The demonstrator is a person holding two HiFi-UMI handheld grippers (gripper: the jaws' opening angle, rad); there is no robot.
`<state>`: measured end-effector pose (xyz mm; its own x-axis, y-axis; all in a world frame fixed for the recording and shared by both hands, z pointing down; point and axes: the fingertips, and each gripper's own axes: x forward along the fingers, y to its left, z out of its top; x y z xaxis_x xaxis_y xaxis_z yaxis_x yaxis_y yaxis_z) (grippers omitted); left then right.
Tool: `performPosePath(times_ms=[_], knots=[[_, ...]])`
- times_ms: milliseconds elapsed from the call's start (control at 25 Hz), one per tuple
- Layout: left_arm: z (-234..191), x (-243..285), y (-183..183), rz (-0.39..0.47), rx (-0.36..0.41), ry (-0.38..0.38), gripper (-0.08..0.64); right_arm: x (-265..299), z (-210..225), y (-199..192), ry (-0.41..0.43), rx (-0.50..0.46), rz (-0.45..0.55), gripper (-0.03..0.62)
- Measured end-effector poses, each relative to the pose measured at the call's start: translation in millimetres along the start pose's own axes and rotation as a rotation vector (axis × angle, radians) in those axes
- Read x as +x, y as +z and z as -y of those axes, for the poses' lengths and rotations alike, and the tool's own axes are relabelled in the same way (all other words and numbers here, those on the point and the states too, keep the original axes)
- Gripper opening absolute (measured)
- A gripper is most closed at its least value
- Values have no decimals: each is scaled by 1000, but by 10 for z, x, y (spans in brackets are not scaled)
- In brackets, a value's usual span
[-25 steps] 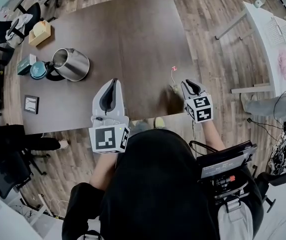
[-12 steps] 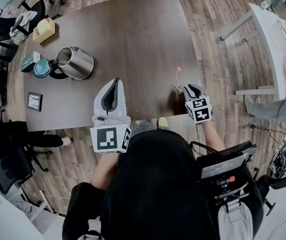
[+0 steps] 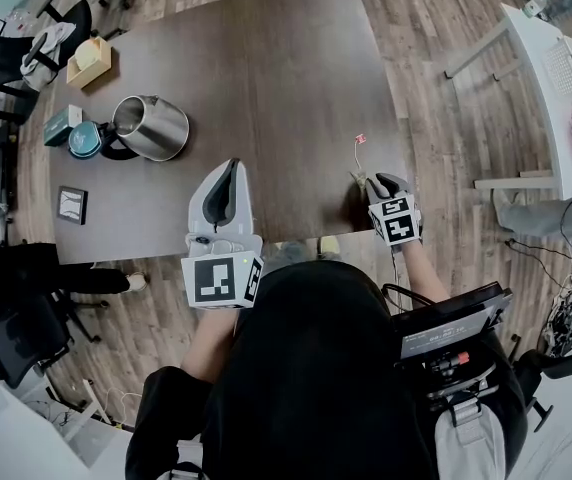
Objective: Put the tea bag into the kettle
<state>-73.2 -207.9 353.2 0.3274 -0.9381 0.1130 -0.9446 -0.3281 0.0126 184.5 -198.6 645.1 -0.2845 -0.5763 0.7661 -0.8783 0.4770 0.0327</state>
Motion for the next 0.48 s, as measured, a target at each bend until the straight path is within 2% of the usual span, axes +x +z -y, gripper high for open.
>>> performPosePath(times_ms=[480], knots=[[-4, 45, -2, -9, 2, 0, 3, 90, -7, 29, 10, -25, -13, 87]])
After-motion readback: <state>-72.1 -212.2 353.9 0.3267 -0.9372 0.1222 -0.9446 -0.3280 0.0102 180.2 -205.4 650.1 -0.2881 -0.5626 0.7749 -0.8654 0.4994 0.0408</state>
